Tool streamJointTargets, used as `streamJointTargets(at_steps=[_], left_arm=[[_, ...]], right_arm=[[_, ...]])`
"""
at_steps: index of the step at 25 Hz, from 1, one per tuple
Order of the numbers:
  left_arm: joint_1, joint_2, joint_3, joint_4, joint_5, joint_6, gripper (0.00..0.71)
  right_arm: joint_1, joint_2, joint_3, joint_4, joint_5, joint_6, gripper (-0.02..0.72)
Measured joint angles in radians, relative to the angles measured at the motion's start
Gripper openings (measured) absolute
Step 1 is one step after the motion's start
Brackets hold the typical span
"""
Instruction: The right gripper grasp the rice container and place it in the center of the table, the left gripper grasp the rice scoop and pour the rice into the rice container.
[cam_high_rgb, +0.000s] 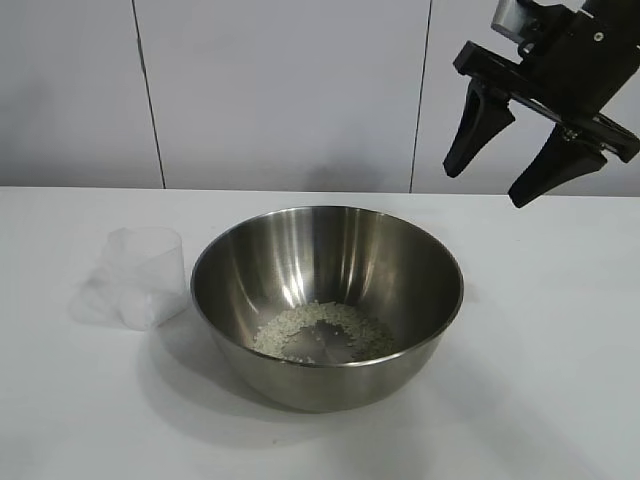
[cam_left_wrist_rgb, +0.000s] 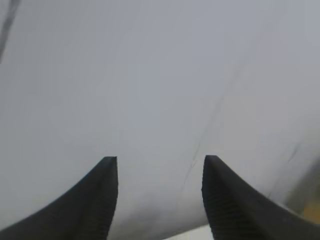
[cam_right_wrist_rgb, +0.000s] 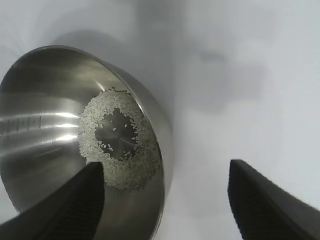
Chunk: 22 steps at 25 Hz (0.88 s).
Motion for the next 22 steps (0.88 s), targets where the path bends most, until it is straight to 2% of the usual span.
streamJointTargets(at_steps=[2,4,6,9,11,15,19,22], left_arm=[[-0.004,0.0,0.0,0.129,-0.046,0.06,0.378],[-0.004,0.0,-0.001,0.187,-0.03,-0.016,0.379],[-0.004,0.0,-0.012,0.235,0.044,-0.111,0.394],[-0.004,0.0,-0.053,0.352,0.138,-0.266,0.462],[-0.018,0.0,-0.089,0.431,0.215,-0.437,0.499],[-0.073,0.0,-0.162,0.62,0.335,-0.838,0.519],[-0.1,0.0,-0.176,0.66,0.341,-0.999,0.521],[-0.102,0.002,-0.167,0.664,0.291,-1.077,0.521]], right_arm=[[0.0,0.0,0.0,-0.001,0.0,0.0,0.484],[0.0,0.0,0.0,-0.001,0.0,0.0,0.484],[0.0,0.0,0.0,-0.001,0.0,0.0,0.484],[0.0,0.0,0.0,-0.001,0.0,0.0,0.484],[0.0,0.0,0.0,-0.001,-0.008,0.0,0.484],[0.0,0.0,0.0,-0.001,-0.017,0.0,0.484],[0.0,0.0,0.0,-0.001,-0.017,0.0,0.484],[0.0,0.0,0.0,-0.001,-0.013,0.0,0.484]])
